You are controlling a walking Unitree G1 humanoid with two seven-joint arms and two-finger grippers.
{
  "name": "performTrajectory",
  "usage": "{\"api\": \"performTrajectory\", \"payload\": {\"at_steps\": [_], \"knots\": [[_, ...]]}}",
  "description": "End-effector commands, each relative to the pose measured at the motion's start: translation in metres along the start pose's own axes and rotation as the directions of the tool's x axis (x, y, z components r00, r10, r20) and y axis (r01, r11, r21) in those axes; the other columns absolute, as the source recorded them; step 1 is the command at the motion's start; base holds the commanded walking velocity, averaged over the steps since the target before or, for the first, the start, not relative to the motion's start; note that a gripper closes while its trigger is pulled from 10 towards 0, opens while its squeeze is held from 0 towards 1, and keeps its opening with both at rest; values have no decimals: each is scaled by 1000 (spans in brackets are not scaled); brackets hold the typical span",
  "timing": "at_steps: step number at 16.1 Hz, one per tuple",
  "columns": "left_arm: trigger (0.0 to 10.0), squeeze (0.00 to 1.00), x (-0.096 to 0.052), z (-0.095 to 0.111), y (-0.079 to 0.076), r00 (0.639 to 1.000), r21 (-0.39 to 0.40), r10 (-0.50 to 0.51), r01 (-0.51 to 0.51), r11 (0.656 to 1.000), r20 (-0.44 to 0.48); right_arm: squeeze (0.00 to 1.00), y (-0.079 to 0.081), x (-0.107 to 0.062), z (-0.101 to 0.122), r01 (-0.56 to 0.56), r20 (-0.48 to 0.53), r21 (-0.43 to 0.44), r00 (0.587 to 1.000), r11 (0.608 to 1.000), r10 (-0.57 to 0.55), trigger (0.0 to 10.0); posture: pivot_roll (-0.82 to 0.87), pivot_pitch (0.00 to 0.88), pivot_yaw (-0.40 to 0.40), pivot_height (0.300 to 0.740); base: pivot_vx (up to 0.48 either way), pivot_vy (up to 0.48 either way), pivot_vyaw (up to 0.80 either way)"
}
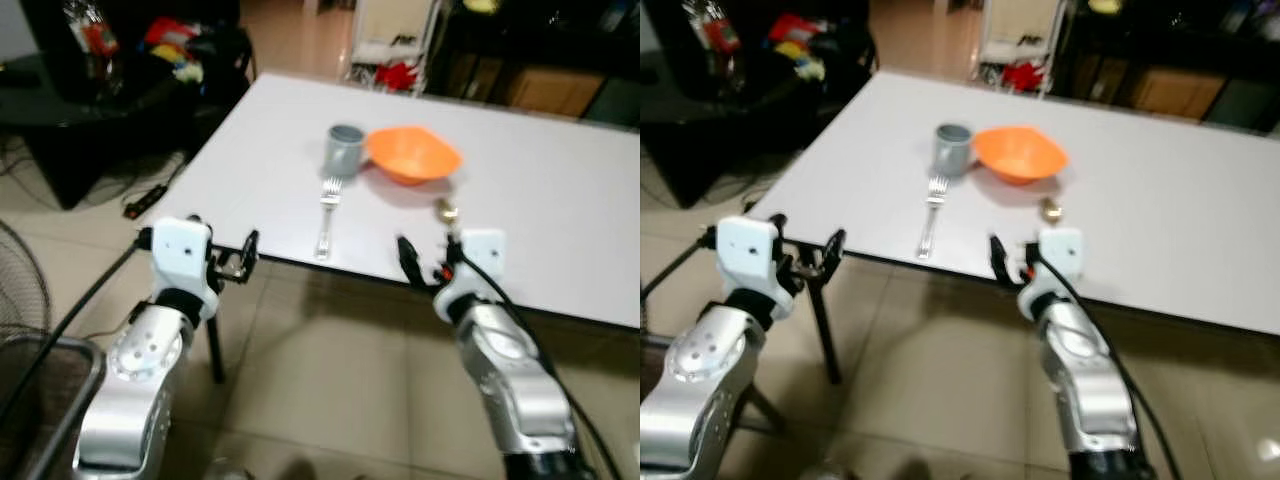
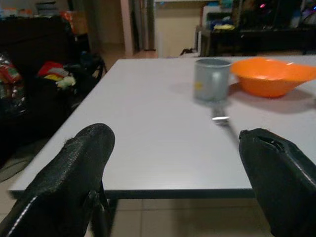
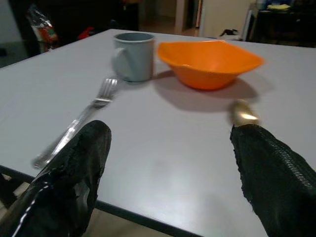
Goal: Setting the table
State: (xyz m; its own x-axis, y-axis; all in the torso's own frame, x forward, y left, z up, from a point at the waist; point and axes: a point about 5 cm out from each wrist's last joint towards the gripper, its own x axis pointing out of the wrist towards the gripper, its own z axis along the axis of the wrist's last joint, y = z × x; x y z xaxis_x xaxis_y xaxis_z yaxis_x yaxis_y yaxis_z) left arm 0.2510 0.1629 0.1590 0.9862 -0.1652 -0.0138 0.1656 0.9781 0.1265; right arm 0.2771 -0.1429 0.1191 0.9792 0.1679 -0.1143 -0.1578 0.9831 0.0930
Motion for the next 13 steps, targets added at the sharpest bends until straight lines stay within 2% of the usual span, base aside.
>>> {"api": "performTrajectory", "payload": {"at_steps": [1, 4, 5, 6, 9, 10, 13], "knots": [[10000, 0, 0, 2, 1, 1000, 8, 17, -17, 1000, 8, 196, 8, 2, 8, -33, 19, -4, 999, 999, 33, 10000, 87, 0, -61, 740, 0, -480, 0], [10000, 0, 1, 1, -2, 1000, 3, 18, -18, 1000, 10, 180, 9, -3, 11, -49, 0, -19, 999, 999, 49, 10000, 75, 0, -51, 740, 0, -480, 0], [10000, 0, 2, 0, -2, 1000, 3, 19, -19, 1000, 9, 118, 7, -5, 7, -46, -30, -29, 999, 999, 45, 10000, 70, 0, -45, 740, 0, -480, 0], [10000, 0, 3, 0, -2, 1000, 3, 18, -18, 1000, 7, 0, 8, -7, 5, -60, -40, -8, 997, 998, 60, 10000, 67, 0, -36, 740, 0, -480, 0], [10000, 0, 5, -1, -3, 1000, 22, 9, -9, 1000, 3, 0, 10, -13, 1, -67, -58, 65, 996, 996, 71, 10000, 73, 0, -27, 740, 0, -480, 0], [10000, 0, 5, -1, -2, 1000, 27, 7, -7, 1000, 2, 0, 9, -16, 4, -65, -14, 119, 998, 991, 67, 10000, 75, 0, -25, 740, 0, -480, 0], [10000, 0, 6, -2, -1, 1000, 29, 9, -9, 1000, 2, 0, 1, -17, 7, 7, -23, 80, 1000, 997, -5, 10000, 71, 0, -19, 740, 0, -480, 0]]}}
